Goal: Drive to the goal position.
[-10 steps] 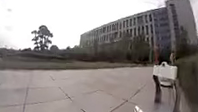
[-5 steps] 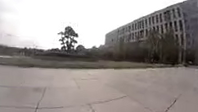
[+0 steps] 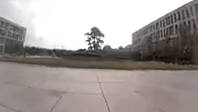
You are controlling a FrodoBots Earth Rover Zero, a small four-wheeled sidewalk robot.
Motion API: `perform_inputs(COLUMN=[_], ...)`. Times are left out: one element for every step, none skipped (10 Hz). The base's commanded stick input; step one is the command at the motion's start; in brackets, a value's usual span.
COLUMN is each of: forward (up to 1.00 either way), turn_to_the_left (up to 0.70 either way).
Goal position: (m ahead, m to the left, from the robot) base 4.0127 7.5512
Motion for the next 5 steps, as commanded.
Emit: perform_inputs(forward=[0.70, 0.70, 0.70, 0.70, 0.70], turn_to_the_left=[0.35, 0.35, 0.35, 0.35, 0.35])
